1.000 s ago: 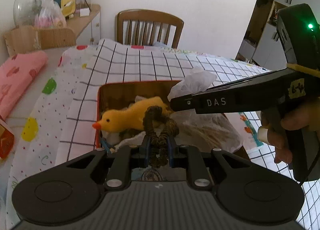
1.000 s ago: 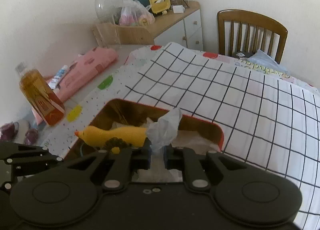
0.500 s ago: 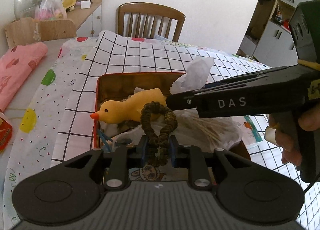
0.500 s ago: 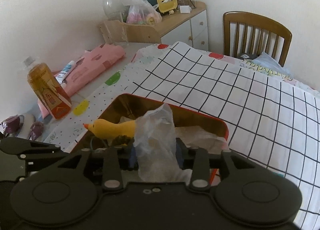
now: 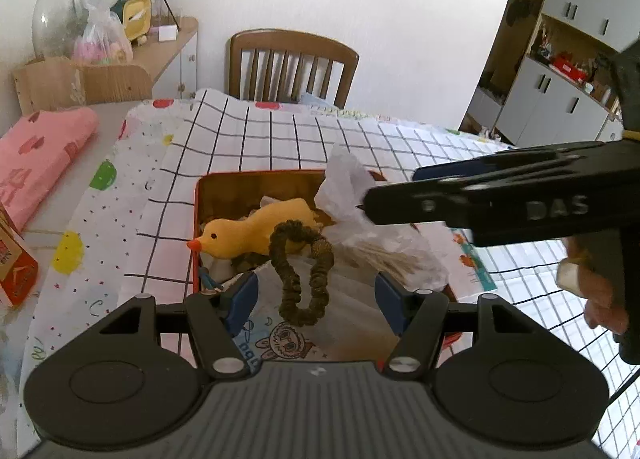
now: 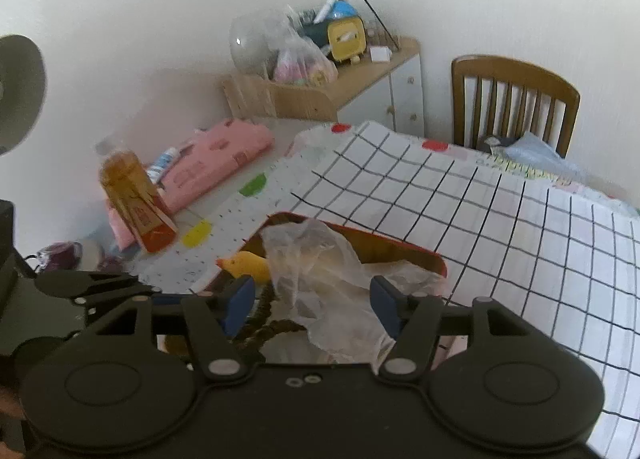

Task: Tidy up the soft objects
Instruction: 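Lower the bracelet and plastic bag into the tin and open both grippers, then lift both open grippers up and back from the tin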

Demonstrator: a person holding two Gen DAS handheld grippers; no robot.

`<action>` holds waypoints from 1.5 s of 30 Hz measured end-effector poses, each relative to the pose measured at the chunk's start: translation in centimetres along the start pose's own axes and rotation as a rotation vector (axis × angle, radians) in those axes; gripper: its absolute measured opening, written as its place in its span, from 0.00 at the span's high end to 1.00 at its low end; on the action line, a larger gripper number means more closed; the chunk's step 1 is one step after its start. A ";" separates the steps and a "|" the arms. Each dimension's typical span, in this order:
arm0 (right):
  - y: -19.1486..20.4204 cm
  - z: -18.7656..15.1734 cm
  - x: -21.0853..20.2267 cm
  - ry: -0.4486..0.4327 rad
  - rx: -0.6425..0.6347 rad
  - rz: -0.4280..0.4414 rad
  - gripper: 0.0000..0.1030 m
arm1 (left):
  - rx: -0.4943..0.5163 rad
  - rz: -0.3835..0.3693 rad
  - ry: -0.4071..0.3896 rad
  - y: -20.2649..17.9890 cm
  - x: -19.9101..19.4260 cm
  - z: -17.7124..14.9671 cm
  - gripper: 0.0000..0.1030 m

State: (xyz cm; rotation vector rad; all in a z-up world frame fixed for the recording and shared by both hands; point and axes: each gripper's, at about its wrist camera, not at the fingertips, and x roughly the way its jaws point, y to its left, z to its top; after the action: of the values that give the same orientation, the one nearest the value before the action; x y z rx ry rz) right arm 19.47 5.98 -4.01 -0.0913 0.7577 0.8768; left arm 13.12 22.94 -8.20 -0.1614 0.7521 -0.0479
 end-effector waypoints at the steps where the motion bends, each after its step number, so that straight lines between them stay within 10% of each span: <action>1: 0.1 -0.1 -0.6 -0.009 -0.003 -0.001 0.36 | 0.001 0.001 -0.008 -0.1 -0.4 0.1 0.34; 30: 0.0 -7.2 -16.1 -0.223 0.078 -0.185 0.01 | 0.040 -0.010 -0.167 -5.7 -10.0 -0.2 0.02; 45: 2.8 -10.3 -18.5 -0.245 0.146 -0.277 0.00 | 0.052 0.007 -0.207 -8.5 -12.8 -2.3 0.00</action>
State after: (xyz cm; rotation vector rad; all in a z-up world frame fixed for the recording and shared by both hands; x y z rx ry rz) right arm 4.28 -8.21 0.69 0.0401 0.5612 0.5551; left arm 2.34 15.59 0.23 -0.1117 0.5445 -0.0434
